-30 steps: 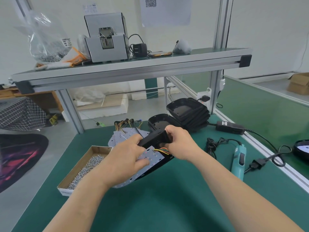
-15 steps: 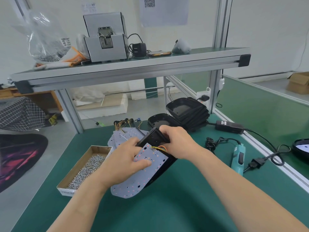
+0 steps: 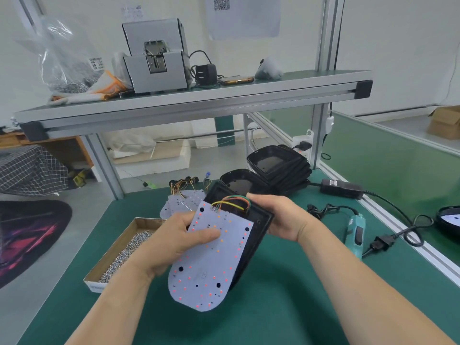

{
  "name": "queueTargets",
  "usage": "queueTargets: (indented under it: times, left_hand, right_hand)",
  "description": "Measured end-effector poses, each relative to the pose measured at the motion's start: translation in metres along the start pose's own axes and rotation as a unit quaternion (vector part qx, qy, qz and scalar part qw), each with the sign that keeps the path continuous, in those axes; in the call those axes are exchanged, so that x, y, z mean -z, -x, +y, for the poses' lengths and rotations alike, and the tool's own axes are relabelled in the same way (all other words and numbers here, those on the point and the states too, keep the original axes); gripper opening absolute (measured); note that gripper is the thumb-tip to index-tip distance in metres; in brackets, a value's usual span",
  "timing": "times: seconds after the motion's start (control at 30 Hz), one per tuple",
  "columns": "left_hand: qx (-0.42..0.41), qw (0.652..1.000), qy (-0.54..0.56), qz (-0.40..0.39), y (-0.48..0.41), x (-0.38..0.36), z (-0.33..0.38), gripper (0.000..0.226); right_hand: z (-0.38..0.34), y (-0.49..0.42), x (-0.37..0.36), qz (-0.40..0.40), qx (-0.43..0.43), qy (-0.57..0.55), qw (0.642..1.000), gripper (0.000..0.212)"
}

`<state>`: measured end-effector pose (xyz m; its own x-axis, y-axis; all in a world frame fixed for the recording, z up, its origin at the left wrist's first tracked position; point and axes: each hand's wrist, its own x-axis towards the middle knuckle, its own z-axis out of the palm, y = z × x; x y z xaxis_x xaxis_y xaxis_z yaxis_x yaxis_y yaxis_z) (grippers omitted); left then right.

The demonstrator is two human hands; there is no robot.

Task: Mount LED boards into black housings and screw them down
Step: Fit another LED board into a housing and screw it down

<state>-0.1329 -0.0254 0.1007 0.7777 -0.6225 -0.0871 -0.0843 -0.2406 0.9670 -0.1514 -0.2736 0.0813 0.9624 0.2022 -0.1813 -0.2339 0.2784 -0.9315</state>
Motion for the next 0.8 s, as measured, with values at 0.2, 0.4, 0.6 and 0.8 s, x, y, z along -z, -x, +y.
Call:
queueTargets:
  times: [0.2,0.4,0.6,0.8]
  left_hand:
    - [-0.002,0.996,0.071,0.059,-0.005,-0.014,-0.013,0.039]
    - [-0.008,0.985,0.154,0.079,-0.005,-0.021,-0.025,0.040]
    - [-0.042,0.990,0.076,0.115,-0.011,-0.028,-0.018,0.061]
    - [-0.067,0.981,0.053,0.174,-0.022,-0.023,-0.016,0.057]
  right_hand:
    - [0.012,-0.007,-0.016,0.101,0.049,-0.062,0.992,0.020]
    - [0.013,-0.013,-0.015,0.167,0.056,0.015,0.984,0.066]
    - [0.023,-0.015,-0.008,0.209,0.057,0.271,0.938,0.067]
    - [0.013,0.004,-0.016,0.411,0.423,0.283,0.756,0.017]
